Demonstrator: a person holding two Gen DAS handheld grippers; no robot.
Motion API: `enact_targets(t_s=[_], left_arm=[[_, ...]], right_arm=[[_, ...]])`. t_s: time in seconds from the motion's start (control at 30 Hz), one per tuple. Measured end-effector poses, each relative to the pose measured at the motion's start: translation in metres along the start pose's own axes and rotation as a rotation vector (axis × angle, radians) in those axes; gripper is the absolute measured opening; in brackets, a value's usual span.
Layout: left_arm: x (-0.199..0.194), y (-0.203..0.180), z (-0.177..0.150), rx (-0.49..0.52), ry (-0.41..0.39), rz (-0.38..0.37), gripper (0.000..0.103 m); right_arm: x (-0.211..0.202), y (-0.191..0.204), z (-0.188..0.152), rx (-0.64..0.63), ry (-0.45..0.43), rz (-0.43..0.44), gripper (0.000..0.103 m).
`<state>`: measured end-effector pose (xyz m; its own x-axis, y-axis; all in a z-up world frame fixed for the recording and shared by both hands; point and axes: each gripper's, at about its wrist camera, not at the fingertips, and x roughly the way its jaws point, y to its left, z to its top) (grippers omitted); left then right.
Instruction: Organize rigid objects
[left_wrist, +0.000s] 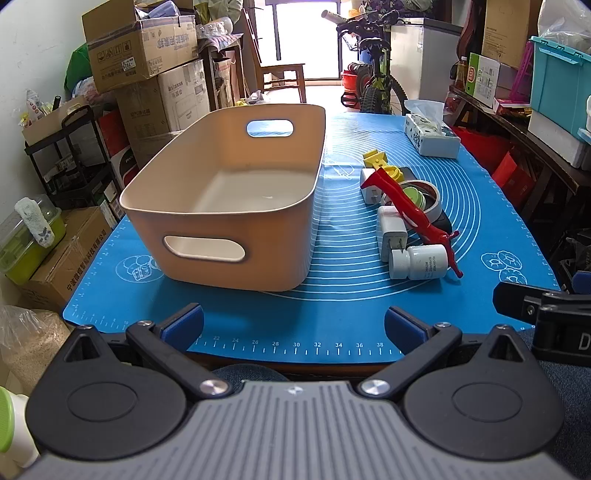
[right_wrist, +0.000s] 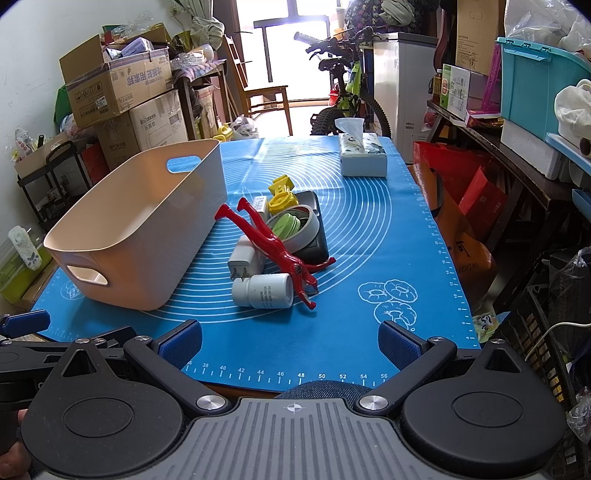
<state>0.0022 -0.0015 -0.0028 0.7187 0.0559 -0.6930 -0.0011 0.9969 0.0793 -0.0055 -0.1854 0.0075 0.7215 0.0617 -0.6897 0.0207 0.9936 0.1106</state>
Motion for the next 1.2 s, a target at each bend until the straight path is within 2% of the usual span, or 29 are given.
enact_targets(t_s=[1.2], left_arm=[[-0.0025,0.0020,0.0003,0.003,0.000,-0.004,0.103]], right_arm=[[0.0001,0.0010,0.0001,-0.002,0.000,-0.003,0.100]])
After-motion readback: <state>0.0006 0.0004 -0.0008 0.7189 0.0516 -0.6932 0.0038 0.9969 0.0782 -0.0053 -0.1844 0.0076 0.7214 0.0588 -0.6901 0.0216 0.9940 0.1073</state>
